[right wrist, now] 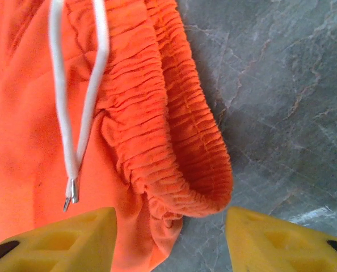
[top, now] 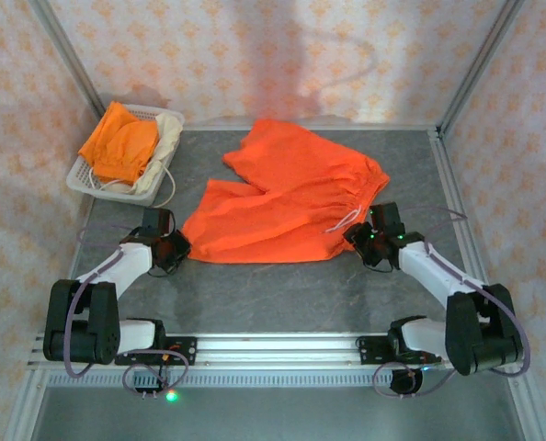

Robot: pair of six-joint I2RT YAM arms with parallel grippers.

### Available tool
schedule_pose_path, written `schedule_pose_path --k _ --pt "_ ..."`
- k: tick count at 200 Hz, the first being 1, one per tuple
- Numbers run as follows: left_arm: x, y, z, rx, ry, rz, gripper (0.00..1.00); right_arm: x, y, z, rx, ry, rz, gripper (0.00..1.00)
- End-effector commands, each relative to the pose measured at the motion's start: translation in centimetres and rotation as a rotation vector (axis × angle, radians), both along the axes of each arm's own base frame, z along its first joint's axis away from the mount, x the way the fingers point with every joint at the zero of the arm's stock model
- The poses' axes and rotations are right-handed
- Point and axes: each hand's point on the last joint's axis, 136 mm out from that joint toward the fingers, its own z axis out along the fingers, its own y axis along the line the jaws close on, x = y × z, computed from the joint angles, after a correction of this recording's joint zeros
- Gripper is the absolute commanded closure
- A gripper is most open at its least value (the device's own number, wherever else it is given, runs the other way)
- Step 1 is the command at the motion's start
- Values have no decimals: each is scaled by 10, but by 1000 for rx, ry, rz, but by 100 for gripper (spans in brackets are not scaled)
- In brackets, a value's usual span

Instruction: Fold and stack the shorts

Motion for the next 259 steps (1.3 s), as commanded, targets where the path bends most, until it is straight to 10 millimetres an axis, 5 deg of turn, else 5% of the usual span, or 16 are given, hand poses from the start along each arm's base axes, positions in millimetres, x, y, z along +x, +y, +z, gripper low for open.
schedule_pose_path --k 1,93,146,170,208,259 --pt "4 -1 -1 1 -20 -11 99 9 -5 -4 18 -9 -91 47" --pt "5 -1 -4 0 -16 -18 100 16 -3 -29 61 46 -160 55" --pt "10 1 8 19 -38 -26 100 11 -15 -38 -3 84 -140 98" --pt "12 10 44 85 -90 -41 100 15 -23 -16 -25 60 -98 100" --pt "12 20 140 170 -234 -49 100 24 -22 58 -96 -47 55 100" --pt "-7 18 241 197 -387 -82 100 1 -16 109 -96 -96 166 100"
